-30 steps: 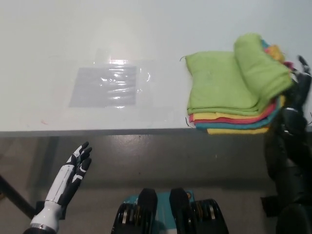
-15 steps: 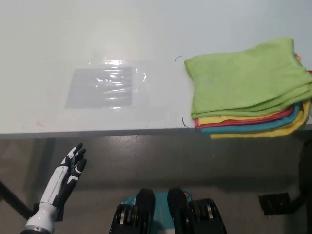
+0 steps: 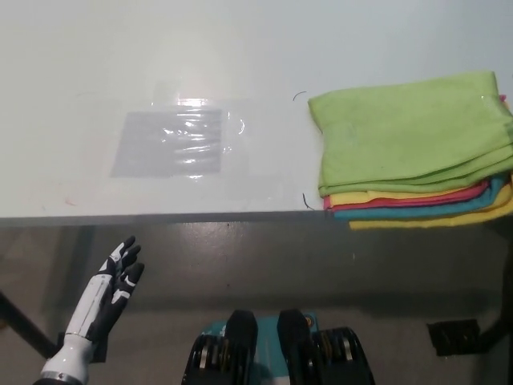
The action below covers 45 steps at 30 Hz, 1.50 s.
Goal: A stack of folded microfibre clothes with a single fold is kept infront of the robot. the robot uses its right hand to grab one end of the clothes and pulla it away from the other end to unfold
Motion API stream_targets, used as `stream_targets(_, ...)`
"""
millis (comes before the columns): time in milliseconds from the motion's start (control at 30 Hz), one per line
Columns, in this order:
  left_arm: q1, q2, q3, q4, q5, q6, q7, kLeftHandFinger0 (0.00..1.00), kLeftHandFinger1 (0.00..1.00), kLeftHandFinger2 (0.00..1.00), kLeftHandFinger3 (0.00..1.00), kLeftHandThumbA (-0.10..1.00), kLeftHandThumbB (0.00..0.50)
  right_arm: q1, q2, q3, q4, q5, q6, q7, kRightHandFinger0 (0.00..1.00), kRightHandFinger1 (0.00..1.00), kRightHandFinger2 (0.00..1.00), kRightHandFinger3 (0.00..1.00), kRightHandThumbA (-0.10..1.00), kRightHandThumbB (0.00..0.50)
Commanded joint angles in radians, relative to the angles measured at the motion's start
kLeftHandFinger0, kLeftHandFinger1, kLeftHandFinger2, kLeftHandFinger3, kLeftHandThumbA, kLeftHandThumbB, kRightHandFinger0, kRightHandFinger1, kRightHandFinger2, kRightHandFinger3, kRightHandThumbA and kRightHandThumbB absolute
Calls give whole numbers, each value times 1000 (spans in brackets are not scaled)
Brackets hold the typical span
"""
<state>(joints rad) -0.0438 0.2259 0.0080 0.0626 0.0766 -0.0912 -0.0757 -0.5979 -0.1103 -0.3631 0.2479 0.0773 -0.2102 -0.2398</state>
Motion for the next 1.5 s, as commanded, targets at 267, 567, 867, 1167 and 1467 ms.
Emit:
stream_targets(267, -4, 44, -11, -45, 45, -4, -16, 1000, 1000, 1000, 1000, 827, 242, 27, 137, 161, -1030, -346, 78, 105, 1000, 1000, 1000, 1000, 1000, 221)
stream_targets(567, -12, 27, -8, -29, 19, -29, -15, 1000, 1000, 1000, 1000, 871, 273, 341, 179, 453, -905, -290, -41, 217, 1000, 1000, 1000, 1000, 1000, 88)
stream_targets(867, -8, 14, 2, -12, -43, -88, -32, 1000, 1000, 1000, 1000, 991, 341, 510, 99, 552, -468, -279, -80, 176, 1000, 1000, 1000, 1000, 1000, 52)
stream_targets(1167, 1, -16, 9, 7, -68, -136, -30, 1000, 1000, 1000, 1000, 1000, 349, 478, 47, 449, -248, -114, 55, 202, 1000, 1000, 1000, 1000, 1000, 55)
stream_targets(1467, 53, -21, 1, -61, -59, -109, -36, 1000, 1000, 1000, 1000, 975, 347, 575, 54, 396, -305, -29, 95, 230, 1000, 1000, 1000, 1000, 1000, 42)
